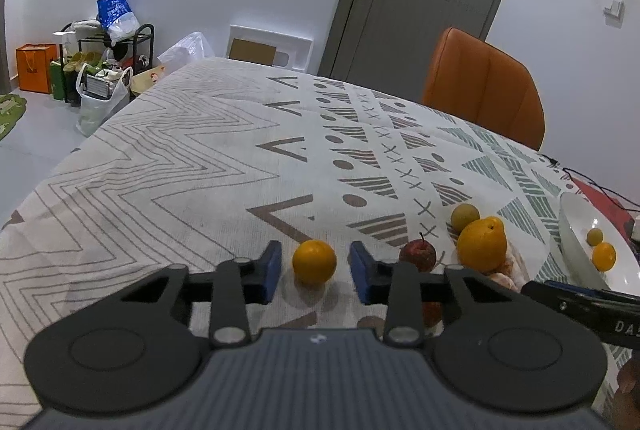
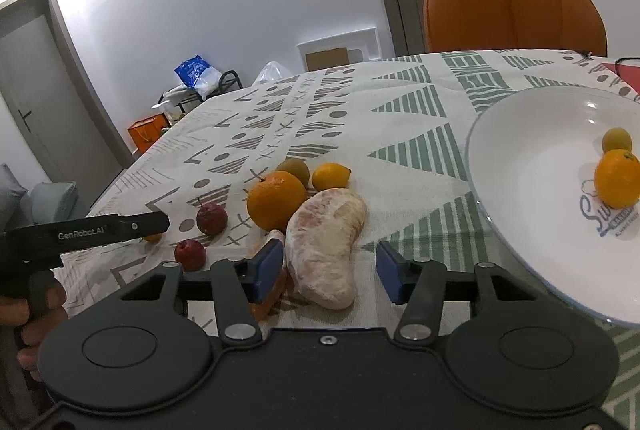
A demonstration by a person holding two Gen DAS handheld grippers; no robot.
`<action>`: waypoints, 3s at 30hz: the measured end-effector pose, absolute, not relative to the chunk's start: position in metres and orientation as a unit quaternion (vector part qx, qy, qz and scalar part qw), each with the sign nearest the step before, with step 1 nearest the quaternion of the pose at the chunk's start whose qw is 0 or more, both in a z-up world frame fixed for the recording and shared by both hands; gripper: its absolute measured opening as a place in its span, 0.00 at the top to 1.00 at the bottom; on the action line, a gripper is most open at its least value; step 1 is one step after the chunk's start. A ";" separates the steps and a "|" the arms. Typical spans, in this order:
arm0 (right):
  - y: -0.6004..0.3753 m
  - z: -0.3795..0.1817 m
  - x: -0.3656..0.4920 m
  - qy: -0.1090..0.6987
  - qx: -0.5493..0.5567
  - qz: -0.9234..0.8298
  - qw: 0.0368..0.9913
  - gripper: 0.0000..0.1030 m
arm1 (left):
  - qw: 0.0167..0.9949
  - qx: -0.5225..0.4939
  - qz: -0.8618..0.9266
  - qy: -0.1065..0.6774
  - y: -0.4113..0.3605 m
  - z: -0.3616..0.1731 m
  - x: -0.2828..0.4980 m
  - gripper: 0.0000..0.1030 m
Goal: Organize fruits
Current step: 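Grasp a small tangerine with the left gripper while the right grasps the pink pomelo segment, then carry the tangerine and pomelo segment in both grippers over the white plate, then open both grippers to release the tangerine and pomelo segment onto the plate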
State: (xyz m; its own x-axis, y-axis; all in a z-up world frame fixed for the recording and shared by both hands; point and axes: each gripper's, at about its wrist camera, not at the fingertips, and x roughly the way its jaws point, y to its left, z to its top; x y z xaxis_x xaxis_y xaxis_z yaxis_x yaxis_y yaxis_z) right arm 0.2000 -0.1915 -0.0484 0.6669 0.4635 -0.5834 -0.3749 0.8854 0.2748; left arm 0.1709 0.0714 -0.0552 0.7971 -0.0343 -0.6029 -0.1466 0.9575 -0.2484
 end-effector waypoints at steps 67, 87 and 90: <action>-0.337 -0.025 0.159 0.249 0.131 0.163 0.946 0.65 | 0.953 -0.051 -0.087 0.286 -0.095 -0.008 0.168 0.79; -0.381 -0.037 0.163 0.237 0.177 0.102 0.950 0.60 | 0.948 -0.012 -0.129 0.292 -0.146 -0.009 0.188 0.79; -0.383 -0.036 0.161 0.232 0.181 0.099 0.951 0.52 | 0.947 -0.009 -0.135 0.291 -0.152 -0.008 0.189 0.79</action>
State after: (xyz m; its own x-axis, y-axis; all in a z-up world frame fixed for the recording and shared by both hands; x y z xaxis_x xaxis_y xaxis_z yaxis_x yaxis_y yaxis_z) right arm 0.1606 -0.3832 -0.0361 0.8727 0.2715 -0.4059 -0.1036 0.9153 0.3893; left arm 0.1894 -0.1521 -0.0084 0.7945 -0.2603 -0.5486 0.2500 0.9636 -0.0951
